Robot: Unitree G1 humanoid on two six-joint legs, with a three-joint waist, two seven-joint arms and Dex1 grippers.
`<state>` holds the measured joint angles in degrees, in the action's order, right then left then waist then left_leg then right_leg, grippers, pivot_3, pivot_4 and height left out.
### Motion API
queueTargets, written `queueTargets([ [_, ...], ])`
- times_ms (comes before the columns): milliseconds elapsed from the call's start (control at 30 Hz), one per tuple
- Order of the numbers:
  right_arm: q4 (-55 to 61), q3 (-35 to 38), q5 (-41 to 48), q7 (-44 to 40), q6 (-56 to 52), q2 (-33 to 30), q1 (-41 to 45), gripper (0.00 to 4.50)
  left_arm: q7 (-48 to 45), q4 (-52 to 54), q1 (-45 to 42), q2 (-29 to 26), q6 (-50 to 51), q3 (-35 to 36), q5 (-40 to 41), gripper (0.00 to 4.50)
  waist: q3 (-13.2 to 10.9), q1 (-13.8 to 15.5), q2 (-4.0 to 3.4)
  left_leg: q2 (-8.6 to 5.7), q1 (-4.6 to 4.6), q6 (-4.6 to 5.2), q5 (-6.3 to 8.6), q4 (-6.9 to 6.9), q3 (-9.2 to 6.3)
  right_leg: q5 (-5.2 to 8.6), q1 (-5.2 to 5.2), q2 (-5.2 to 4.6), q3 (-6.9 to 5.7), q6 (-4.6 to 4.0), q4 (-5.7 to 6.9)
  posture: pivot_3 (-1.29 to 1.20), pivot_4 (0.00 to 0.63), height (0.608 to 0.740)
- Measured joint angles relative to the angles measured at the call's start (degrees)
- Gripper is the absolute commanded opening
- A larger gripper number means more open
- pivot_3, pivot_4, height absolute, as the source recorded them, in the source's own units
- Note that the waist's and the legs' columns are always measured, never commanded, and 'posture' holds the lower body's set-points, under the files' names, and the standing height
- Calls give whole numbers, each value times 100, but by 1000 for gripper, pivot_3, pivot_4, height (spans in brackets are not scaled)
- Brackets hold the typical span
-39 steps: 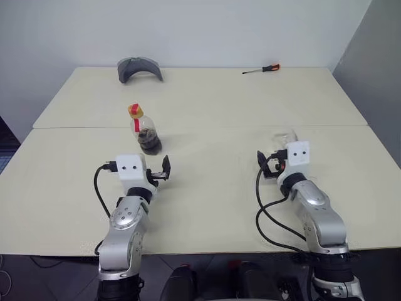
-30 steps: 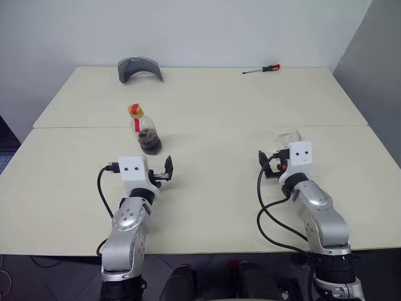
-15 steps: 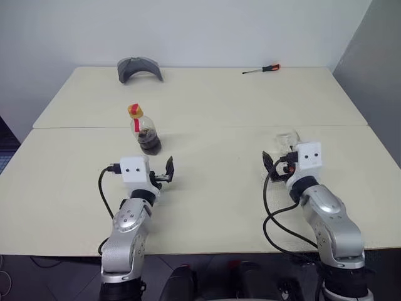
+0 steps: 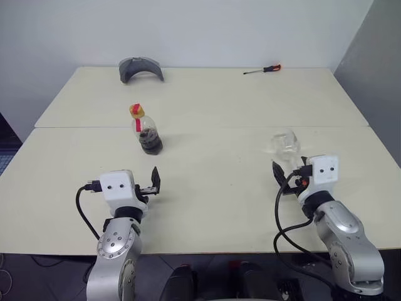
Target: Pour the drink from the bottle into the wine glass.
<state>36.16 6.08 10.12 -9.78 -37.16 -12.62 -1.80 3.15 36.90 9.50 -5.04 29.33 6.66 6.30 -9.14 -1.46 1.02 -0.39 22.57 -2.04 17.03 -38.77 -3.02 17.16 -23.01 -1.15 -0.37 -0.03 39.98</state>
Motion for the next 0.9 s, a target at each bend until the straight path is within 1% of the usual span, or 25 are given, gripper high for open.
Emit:
queueTargets([
  [133,-40,-1,12,3,29,-9,167,4500,2,-69,-105,1,-10,52,-29,4470,0,-2,0,1,-6,0,0,0,-4,0,4,3,-5,0,2,0,150,740],
  [200,-80,8,52,-44,57,-30,379,4500,-50,-301,-426,-83,-26,253,36,4470,0,-1,0,2,-8,0,0,0,-7,0,7,6,-8,0,1,0,150,740],
  [267,-81,12,242,-188,65,-39,541,4500,-239,-641,-775,-334,-162,424,88,4470,0,-3,0,1,-9,0,0,1,-8,0,10,6,-9,-1,0,0,150,740],
  [367,-85,-55,642,-632,51,-157,613,4500,-404,-1107,-1172,-422,-318,596,213,4470,-1,0,0,-3,-9,0,0,-2,-6,0,17,1,-8,-1,-8,0,150,740],
  [467,-99,-154,1044,-1276,97,-485,828,4500,-540,-1504,-1428,-495,-412,624,272,4470,-1,-2,2,-3,-16,1,1,-4,-10,0,27,0,-12,0,-9,0,150,740],
  [567,-259,-303,1141,-1839,446,-861,978,4500,-647,-1750,-1523,-509,-534,629,282,4470,-2,-1,3,-2,-34,2,1,0,-13,0,43,1,-15,0,-12,0,150,740],
  [633,-470,-399,1156,-2206,691,-1024,1004,4500,-748,-1939,-1589,-555,-609,627,286,4470,-4,1,5,-2,-65,4,2,7,-16,0,75,1,-18,0,-27,0,150,740],
  [700,-724,-497,1201,-2533,881,-1116,1069,4500,-832,-2089,-1684,-616,-675,633,289,4470,-4,1,5,-2,-70,7,4,7,-17,0,82,1,-18,0,-32,0,150,740],
  [900,-1367,-571,1141,-2769,1318,-1128,1453,4500,-879,-2422,-1759,-623,-967,642,270,4470,-4,9,5,-1,-68,5,3,6,-18,0,81,0,-18,0,-33,0,150,740],
])
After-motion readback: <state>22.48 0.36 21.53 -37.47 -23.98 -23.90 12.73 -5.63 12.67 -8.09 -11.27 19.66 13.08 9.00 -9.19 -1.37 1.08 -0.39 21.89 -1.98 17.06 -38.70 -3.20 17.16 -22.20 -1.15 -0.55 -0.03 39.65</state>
